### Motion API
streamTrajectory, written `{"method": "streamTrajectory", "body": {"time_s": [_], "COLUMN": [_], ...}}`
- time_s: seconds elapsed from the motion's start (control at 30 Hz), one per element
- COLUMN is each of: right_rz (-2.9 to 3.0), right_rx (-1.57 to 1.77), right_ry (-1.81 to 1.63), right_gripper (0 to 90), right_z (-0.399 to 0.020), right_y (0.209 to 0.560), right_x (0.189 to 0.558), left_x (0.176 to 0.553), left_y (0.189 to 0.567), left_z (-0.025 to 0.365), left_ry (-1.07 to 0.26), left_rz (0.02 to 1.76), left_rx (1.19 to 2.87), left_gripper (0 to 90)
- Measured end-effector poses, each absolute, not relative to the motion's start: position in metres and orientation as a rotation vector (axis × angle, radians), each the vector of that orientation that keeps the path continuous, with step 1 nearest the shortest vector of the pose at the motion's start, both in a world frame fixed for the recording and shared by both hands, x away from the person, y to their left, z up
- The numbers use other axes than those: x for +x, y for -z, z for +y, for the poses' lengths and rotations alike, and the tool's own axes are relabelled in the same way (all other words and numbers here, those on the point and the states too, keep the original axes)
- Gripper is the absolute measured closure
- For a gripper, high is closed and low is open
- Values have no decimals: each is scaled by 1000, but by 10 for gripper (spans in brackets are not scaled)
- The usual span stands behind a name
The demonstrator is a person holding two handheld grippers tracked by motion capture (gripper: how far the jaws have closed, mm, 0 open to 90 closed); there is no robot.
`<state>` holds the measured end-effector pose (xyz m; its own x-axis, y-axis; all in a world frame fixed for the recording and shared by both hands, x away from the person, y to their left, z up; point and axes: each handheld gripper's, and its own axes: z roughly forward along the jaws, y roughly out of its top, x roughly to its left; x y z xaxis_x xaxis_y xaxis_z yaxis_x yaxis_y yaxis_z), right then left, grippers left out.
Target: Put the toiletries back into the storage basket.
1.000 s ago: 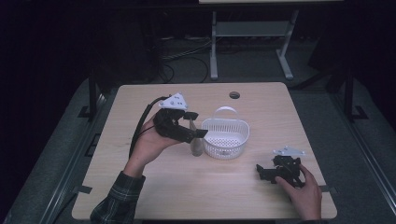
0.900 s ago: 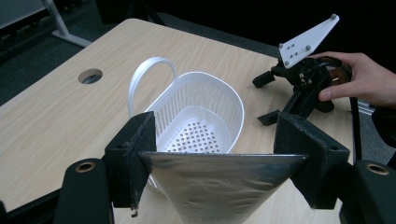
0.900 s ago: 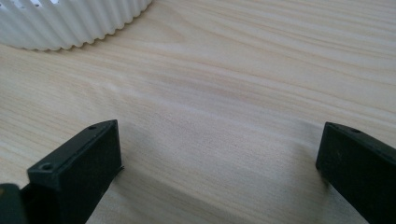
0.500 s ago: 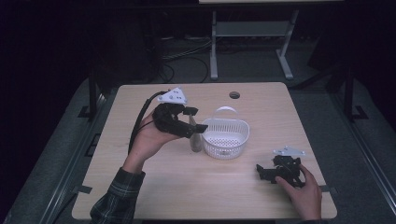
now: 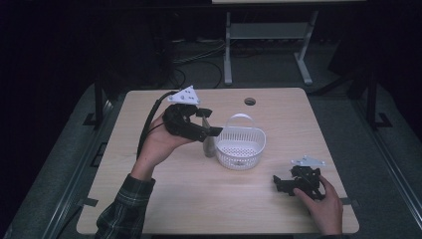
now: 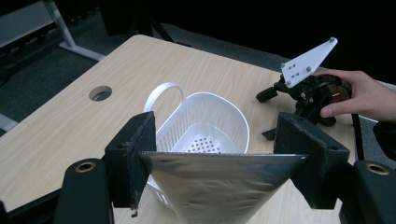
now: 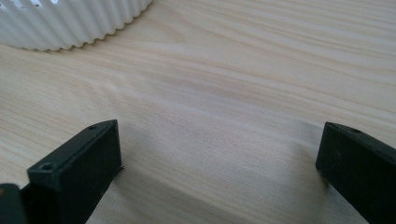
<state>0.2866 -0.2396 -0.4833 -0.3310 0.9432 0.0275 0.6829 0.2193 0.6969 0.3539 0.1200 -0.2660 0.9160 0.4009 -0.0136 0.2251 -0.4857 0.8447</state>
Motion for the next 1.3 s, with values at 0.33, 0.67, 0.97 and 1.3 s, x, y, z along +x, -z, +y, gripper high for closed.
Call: {"method": "streamTrajectory", "body": {"time_s": [0.33,0.67,0.97,1.3], "right_rz": [2097,2096,2097,2096], "right_rx": [1504,1504,1504,1504], "right_ry": [-875,-875,-875,-875], "right_gripper": [0,0,0,0], "right_z": [-240,-240,-240,-240], "right_y": [483,483,483,483], "right_x": [287,287,287,287], "left_x": [358,364,369,374], "left_y": [260,256,256,257], "left_z": [116,109,103,95], "left_ry": [-223,-230,-236,-245], "left_rz": [439,429,427,425], "left_rx": [2083,2079,2078,2074], "left_gripper": [296,296,296,296]}}
